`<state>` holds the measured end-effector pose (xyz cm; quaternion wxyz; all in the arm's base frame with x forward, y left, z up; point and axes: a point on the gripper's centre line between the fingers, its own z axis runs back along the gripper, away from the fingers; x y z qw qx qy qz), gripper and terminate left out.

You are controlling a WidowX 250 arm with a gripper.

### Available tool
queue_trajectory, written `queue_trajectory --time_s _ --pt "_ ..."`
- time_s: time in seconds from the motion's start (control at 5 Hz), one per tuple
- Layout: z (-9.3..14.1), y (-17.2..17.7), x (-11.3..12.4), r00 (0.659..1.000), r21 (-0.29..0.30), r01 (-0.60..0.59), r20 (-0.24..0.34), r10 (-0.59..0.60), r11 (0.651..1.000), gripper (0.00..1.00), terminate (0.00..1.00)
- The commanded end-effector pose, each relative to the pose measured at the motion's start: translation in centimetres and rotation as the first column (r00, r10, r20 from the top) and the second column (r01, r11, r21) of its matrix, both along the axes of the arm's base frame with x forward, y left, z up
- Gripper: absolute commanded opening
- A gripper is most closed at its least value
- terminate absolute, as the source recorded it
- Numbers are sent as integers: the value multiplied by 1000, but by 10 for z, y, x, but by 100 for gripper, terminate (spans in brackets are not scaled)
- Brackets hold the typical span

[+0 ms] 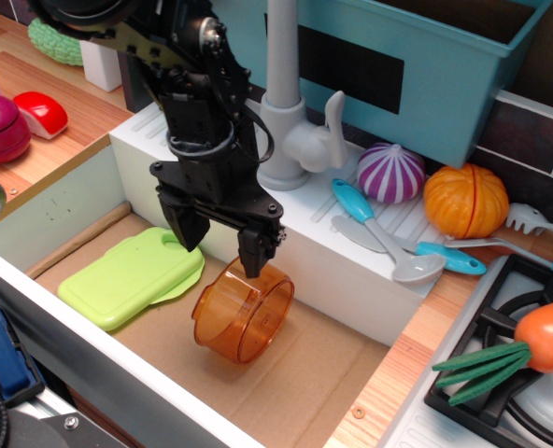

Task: Flip orange pot upright in sink

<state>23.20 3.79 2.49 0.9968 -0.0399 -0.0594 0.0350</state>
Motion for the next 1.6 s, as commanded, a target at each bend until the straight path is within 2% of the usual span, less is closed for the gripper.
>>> queue_trajectory --time_s 0.0,0.6,0.8,1.2,1.4 --pt "6 10 7 998 -105 -52 38 57 993 100 0" --pt "-9 11 8 988 -222 -108 81 128 969 100 0" --pt "-15 11 8 985 -240 -118 98 145 964 100 0" --pt "-24 7 7 982 -323 -123 99 162 938 100 0" --pt "-29 5 6 980 -341 -129 96 171 931 100 0"
